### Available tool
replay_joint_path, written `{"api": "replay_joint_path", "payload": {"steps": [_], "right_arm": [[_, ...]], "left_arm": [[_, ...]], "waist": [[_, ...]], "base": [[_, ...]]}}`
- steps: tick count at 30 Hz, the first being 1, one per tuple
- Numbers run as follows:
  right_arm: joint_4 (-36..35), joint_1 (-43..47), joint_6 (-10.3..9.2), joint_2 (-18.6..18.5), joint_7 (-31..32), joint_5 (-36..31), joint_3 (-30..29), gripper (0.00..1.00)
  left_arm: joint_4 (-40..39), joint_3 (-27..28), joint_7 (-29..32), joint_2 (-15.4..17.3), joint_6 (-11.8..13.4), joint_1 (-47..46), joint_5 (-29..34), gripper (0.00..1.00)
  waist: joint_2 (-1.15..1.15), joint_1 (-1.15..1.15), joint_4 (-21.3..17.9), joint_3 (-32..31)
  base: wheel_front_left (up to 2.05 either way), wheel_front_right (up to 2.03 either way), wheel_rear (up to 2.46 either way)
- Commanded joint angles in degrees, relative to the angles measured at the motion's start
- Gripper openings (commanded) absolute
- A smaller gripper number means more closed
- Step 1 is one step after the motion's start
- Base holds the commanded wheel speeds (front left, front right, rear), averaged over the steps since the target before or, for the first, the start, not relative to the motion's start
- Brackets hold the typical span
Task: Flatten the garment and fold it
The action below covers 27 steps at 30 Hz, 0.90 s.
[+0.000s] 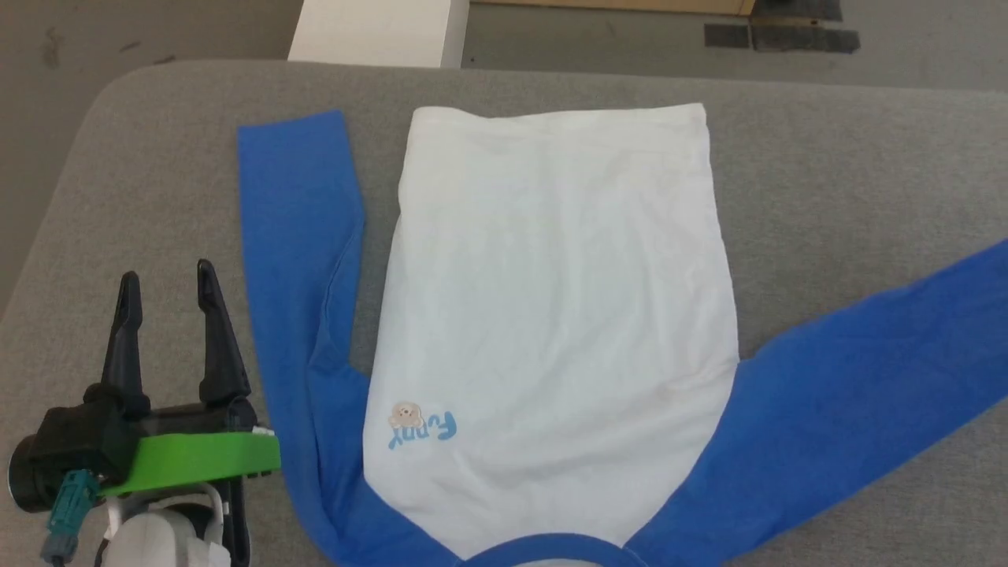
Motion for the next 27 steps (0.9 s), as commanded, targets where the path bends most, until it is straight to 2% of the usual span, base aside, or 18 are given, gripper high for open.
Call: {"api": "replay_joint_path", "payload": {"steps": [1, 4, 11, 15, 20, 24, 27], "right_arm": [[-2.2, 1.5, -0.08, 1.1, 0.4, 1.4, 3.0, 0.00], [-7.1, 4.2, -0.08, 2.1, 2.3, 5.9, 10.6, 0.00], [-22.1, 11.0, -0.08, 2.6, 9.7, 20.2, 32.5, 0.00], [-28.1, 12.6, -0.08, 4.1, 12.0, 26.3, 43.1, 0.00], [-28.5, 12.4, -0.08, 7.7, 11.2, 30.8, 54.6, 0.00], [-24.4, 11.6, -0.08, 11.2, 8.5, 31.7, 63.0, 0.00], [-19.9, 11.2, -0.08, 14.1, 5.5, 31.7, 66.4, 0.00]], "left_arm": [[0.1, 0.3, -0.2, -0.3, -0.4, 0.8, 0.4, 1.00], [0.2, 0.7, -0.2, -0.3, -0.4, 1.8, 0.5, 1.00], [0.3, 1.3, -0.2, -0.3, -0.6, 3.5, 0.8, 1.00], [-0.1, 1.6, -0.2, -0.3, -0.7, 4.2, 0.9, 1.00], [-0.2, 1.5, -0.2, -0.3, -0.9, 4.5, 0.9, 1.00], [0.0, 1.0, -0.2, -0.4, -0.9, 4.2, 0.7, 1.00], [0.2, 0.6, -0.2, -0.4, -0.8, 4.1, 0.5, 1.00]], "waist": [[0.00, 0.00, -1.0, -2.2], [0.00, 0.00, -1.3, -4.1], [0.00, 0.00, -1.5, -7.4], [0.00, 0.00, -1.2, -8.0], [0.00, 0.00, 0.0, -8.2], [0.00, 0.00, 1.7, -7.8], [0.00, 0.00, 2.8, -7.4]], "base": [[0.00, 0.00, 0.00], [0.00, 0.00, 0.00], [0.00, 0.00, 0.00], [0.00, 0.00, 0.00], [0.00, 0.00, 0.00], [0.00, 0.00, 0.00], [0.00, 0.00, 0.00]]}}
